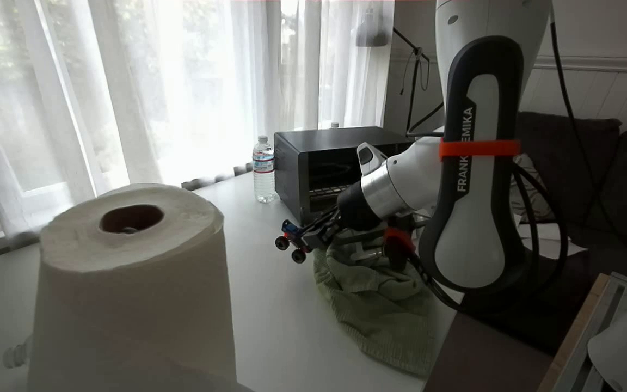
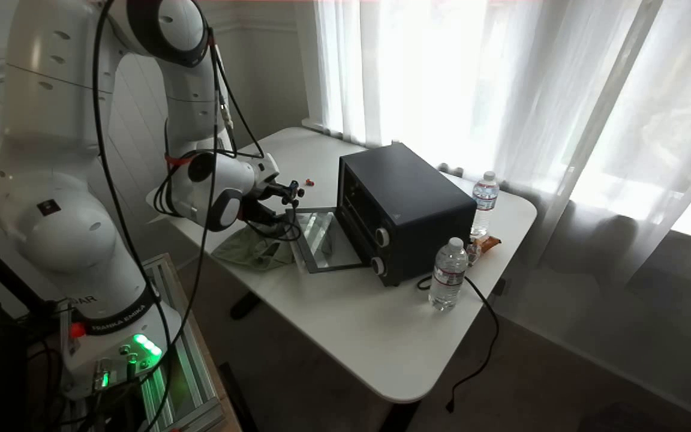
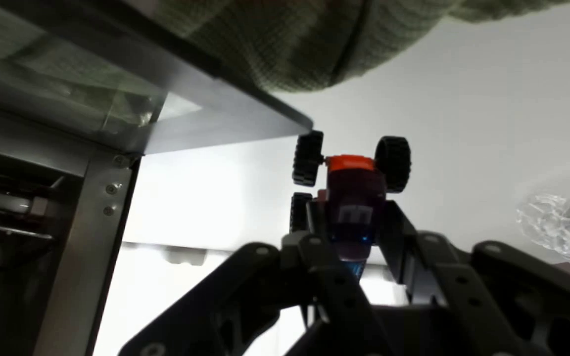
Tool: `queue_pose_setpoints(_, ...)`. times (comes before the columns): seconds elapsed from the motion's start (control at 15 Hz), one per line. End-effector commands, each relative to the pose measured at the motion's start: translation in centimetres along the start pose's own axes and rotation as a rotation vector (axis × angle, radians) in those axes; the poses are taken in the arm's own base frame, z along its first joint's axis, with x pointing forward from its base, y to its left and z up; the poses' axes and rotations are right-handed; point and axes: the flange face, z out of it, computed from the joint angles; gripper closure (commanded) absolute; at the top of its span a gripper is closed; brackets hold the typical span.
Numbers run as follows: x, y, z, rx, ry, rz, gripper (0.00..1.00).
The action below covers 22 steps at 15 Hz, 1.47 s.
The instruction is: Remove the toy car from the microwave and put it on the table
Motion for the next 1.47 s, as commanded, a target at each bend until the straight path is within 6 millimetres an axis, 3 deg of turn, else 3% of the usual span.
queue_pose_setpoints(0.0, -0.3, -0.9, 0.3, 0.026, -0.041, -0.038, 0.65)
queue_pose_setpoints(0.07, -0.4, -1.0, 0.4, 0.029, -0.049, -0.042, 0.45)
queue_pose_setpoints(0.53, -0.3, -1.6, 0.3, 0.051, -0.035, -0.09, 0.02)
queue_pose_setpoints(1.2, 2.3, -1.9, -1.7, 0.053, 0.132, -0.189, 0.0)
queue_pose_setpoints(1.4, 4.9, -1.3, -3.1, 0.036, 0.171, -0.177, 0.0)
